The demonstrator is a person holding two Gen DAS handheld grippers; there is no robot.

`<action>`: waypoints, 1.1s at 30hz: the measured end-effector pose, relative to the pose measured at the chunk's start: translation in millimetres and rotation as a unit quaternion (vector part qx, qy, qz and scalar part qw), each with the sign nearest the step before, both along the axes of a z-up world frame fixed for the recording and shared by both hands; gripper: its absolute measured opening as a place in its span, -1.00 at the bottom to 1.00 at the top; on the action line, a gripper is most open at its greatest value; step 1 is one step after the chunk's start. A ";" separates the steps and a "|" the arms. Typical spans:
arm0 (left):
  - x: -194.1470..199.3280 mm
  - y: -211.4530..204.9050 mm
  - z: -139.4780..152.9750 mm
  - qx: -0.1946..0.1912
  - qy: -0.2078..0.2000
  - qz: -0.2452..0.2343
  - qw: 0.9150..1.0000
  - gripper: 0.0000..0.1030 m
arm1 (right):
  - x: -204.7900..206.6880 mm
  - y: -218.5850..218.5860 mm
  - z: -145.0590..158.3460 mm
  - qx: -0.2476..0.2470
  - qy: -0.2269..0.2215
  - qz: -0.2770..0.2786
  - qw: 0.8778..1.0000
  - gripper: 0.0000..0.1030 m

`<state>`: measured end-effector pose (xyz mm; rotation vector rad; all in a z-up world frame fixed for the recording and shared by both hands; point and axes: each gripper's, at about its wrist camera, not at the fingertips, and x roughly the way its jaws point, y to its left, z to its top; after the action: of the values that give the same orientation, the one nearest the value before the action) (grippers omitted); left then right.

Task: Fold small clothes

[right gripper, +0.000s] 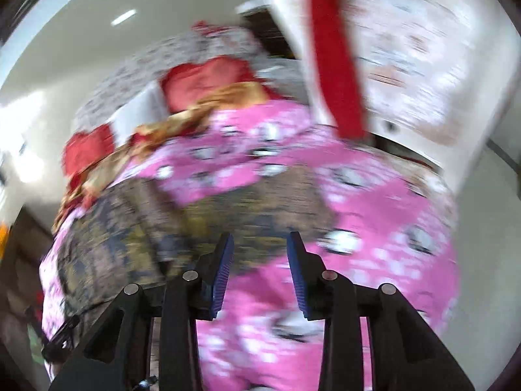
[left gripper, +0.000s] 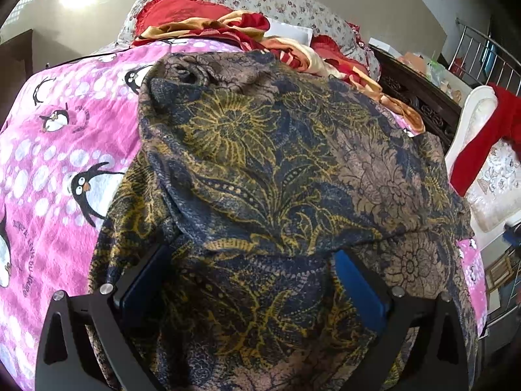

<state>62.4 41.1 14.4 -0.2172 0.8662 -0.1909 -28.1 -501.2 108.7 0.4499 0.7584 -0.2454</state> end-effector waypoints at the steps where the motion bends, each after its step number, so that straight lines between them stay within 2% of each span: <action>1: -0.3 1.1 0.0 -0.004 -0.001 0.000 1.000 0.99 | -3.4 -7.3 -7.3 0.000 0.009 -0.010 1.000 -0.09; 6: -1.3 1.9 0.3 -0.009 -0.001 0.001 1.000 0.99 | 1.7 -33.3 -50.3 0.025 0.037 -0.015 0.999 -0.06; 9: -1.7 1.4 0.1 -0.005 -0.001 0.001 1.000 0.99 | 19.7 -46.5 -70.1 0.030 0.031 -0.009 0.999 -0.01; 11: -1.7 1.2 0.1 -0.002 0.000 0.001 1.000 0.99 | 33.1 -59.3 -87.6 0.060 0.027 -0.017 0.998 0.01; 13: -1.7 0.8 -0.3 0.000 0.001 0.001 1.000 0.99 | 38.9 -70.4 -101.6 0.108 0.013 -0.033 0.993 0.03; 15: -0.7 -0.9 -0.6 0.006 0.003 0.001 1.000 0.99 | 39.1 -79.7 -108.4 0.154 -0.023 -0.052 0.986 0.16; 17: 0.9 -4.0 -1.2 0.017 0.005 0.001 1.000 0.99 | 41.8 -83.1 -112.7 0.181 -0.051 -0.052 0.981 0.29; 19: 2.0 -6.4 -1.6 0.026 0.007 0.001 1.000 0.99 | 49.3 -83.2 -113.9 0.196 -0.065 -0.035 0.978 0.32; 20: 2.2 -7.5 -1.8 0.030 0.008 0.001 1.000 0.99 | 54.8 -82.4 -114.0 0.204 -0.070 -0.015 0.976 0.27; 21: 2.3 -7.6 -1.9 0.030 0.008 0.001 1.000 0.99 | 60.8 -80.0 -113.8 0.208 -0.068 0.007 0.976 0.07; 23: 2.2 -7.1 -1.9 0.029 0.007 0.001 1.000 0.99 | 70.8 -76.4 -113.0 0.200 -0.056 0.028 0.978 -0.15; 28: 2.2 -6.5 -1.8 0.027 0.007 0.000 1.000 0.99 | 84.6 -73.9 -104.1 0.175 -0.063 0.038 0.982 -0.32; 30: 2.0 -6.2 -1.7 0.025 0.007 0.000 1.000 0.99 | 87.0 -72.0 -98.3 0.167 -0.066 0.040 0.983 -0.65; 33: 1.5 -5.7 -1.1 0.022 0.006 0.000 1.000 0.99 | 88.3 -62.3 -69.1 0.108 -0.059 0.057 0.991 -0.67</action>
<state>63.8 35.4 13.4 -0.1781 0.8810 -0.1703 60.2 -563.5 39.5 0.6181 0.6943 -0.0278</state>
